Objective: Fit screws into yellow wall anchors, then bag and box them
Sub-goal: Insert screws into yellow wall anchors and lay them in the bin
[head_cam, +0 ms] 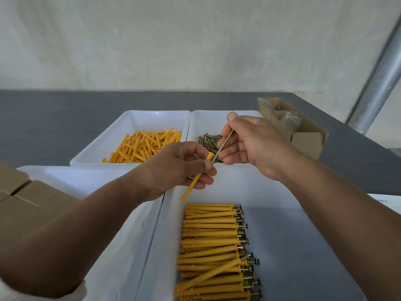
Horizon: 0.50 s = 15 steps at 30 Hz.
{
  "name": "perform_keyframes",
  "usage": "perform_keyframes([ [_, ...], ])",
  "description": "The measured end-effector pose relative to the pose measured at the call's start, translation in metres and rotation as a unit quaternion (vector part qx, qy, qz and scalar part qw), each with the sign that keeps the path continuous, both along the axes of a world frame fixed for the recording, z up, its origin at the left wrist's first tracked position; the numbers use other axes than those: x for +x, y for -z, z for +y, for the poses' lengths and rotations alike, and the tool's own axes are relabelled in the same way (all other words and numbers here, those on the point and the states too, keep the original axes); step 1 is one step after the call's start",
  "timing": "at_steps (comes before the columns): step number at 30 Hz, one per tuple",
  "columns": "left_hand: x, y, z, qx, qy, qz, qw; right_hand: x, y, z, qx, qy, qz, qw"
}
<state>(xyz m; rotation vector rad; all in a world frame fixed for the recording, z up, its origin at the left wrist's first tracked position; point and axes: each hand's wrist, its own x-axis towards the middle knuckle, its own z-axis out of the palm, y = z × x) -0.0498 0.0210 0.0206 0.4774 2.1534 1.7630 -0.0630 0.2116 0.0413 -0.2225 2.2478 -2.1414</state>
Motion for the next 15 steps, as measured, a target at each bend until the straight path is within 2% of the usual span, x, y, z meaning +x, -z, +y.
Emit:
perform_keyframes([
  [7, -0.0014, 0.0006, -0.0007, -0.001, -0.008, 0.013, 1.0, 0.0042, -0.0014, -0.0016, -0.024, -0.059, -0.023, 0.998],
  [11, -0.0002, -0.0002, 0.0, -0.002, -0.013, 0.015, 1.0, 0.0067, -0.0005, -0.0022, 0.06, -0.078, 0.001, 0.995],
  [15, 0.0006, -0.0043, -0.0002, -0.003, -0.034, 0.016, 0.999, 0.0054, -0.0034, -0.003, 0.161, -0.025, 0.061, 0.985],
])
